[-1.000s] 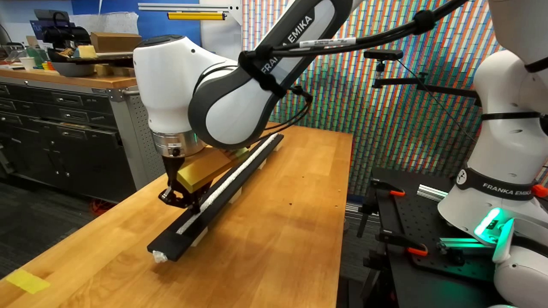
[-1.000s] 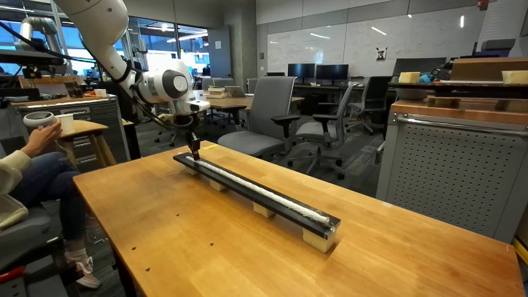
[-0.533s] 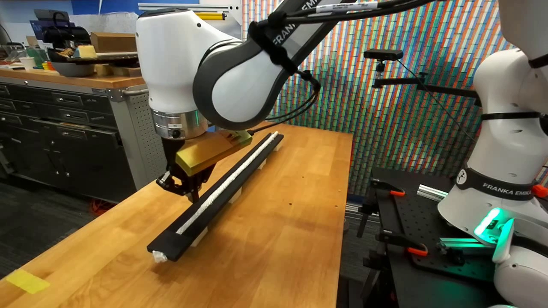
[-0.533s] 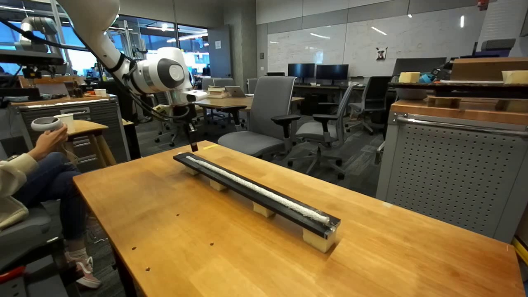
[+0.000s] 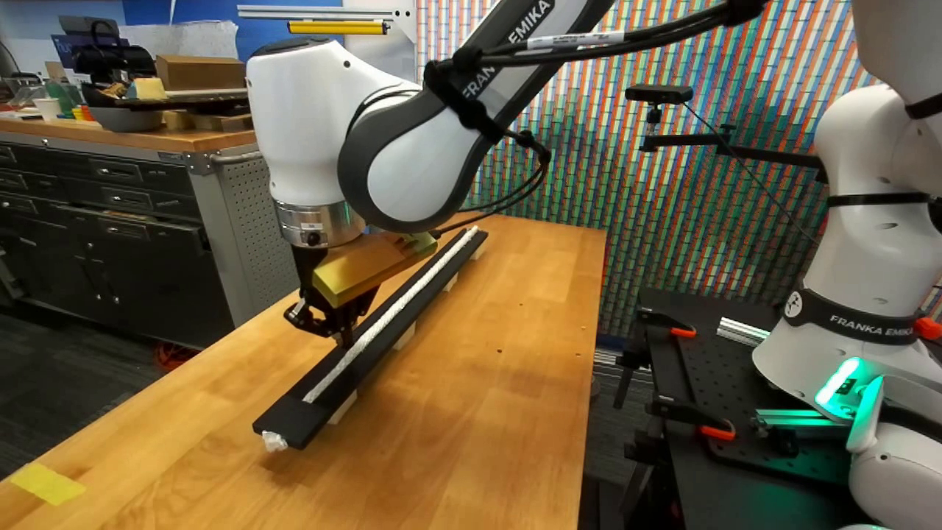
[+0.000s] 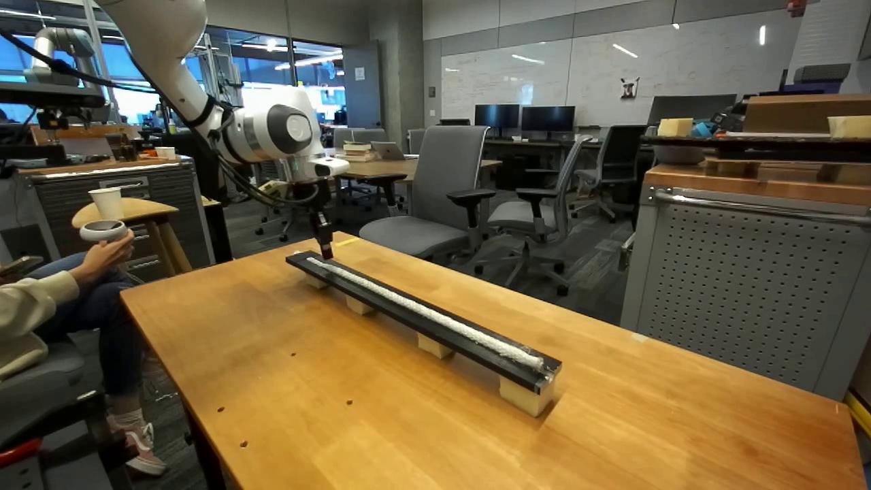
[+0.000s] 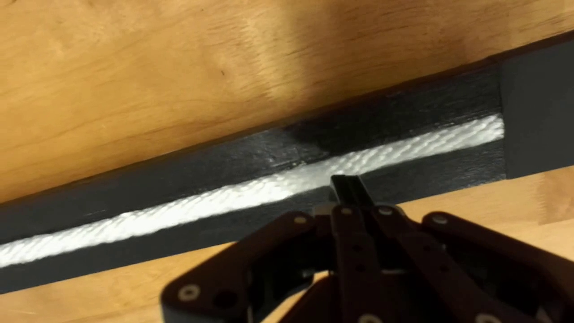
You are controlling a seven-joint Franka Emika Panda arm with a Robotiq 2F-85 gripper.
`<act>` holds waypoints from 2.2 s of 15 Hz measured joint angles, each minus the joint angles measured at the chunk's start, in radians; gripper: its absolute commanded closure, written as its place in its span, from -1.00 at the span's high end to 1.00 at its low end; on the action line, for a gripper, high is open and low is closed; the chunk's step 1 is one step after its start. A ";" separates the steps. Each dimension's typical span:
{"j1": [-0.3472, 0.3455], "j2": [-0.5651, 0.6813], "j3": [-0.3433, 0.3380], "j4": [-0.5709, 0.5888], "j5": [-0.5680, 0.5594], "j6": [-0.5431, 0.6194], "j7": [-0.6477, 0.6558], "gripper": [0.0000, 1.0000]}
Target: Set the rope along the middle of the black object then push it into the ridge
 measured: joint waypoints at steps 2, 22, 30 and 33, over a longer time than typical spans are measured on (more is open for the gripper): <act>-0.011 0.023 -0.003 0.003 0.000 -0.001 0.000 -0.96; -0.032 -0.054 -0.028 -0.069 0.013 0.040 0.057 -0.97; -0.057 -0.043 -0.029 -0.084 0.013 0.044 0.064 -0.96; -0.076 0.006 -0.028 -0.064 0.022 0.043 0.063 -0.97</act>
